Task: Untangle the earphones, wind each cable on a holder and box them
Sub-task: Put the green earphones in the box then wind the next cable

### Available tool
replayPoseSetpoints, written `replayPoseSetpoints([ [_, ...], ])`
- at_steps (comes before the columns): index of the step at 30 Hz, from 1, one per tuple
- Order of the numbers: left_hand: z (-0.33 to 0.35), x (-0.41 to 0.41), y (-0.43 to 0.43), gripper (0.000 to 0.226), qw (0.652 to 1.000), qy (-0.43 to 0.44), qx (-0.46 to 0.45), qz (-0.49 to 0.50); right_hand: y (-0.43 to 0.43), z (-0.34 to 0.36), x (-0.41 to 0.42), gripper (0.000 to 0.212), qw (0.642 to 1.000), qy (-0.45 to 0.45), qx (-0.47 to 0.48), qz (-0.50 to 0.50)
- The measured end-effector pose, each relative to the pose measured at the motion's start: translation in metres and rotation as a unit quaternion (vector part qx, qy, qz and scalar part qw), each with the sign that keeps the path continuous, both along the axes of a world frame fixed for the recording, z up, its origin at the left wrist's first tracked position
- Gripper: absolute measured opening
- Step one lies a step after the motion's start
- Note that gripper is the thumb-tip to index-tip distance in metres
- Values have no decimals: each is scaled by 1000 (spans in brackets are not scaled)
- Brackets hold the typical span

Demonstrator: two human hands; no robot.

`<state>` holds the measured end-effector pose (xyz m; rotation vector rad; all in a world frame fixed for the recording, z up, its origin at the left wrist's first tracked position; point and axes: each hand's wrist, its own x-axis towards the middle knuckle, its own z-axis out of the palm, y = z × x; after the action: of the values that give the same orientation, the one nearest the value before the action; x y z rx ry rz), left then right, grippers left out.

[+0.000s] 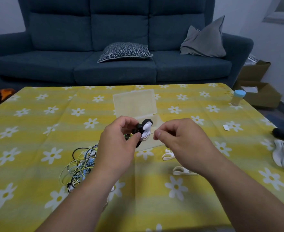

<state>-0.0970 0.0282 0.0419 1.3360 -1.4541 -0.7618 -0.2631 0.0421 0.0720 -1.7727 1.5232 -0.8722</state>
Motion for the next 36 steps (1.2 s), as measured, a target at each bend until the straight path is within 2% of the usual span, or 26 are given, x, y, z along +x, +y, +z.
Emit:
replayPoseSetpoints([
  [3,-3,-3,0,28,1000,-7,14,-18,-3,0,-6,21,999,-8,-20,-35],
  [6,-5,-5,0,23,993,56,75,-66,-7,-5,-10,21,997,-34,-23,-70],
  [12,-4,-6,5,24,971,146,137,-132,-10,-11,-11,19,979,-181,66,-66],
  [15,-4,-5,4,35,963,165,139,-162,-11,-11,-13,19,973,-209,70,-66],
  [20,-3,-10,10,44,956,166,135,-200,-12,-13,-12,18,972,-211,68,-75],
  [28,-3,-9,9,40,961,157,95,-207,-12,-9,-13,18,966,-234,82,-72],
  [32,-6,-6,6,48,976,103,68,-181,-12,-9,-14,18,948,-287,126,-58],
  [36,-6,-9,6,49,980,33,54,-190,-12,-10,-17,22,941,-297,158,-24],
])
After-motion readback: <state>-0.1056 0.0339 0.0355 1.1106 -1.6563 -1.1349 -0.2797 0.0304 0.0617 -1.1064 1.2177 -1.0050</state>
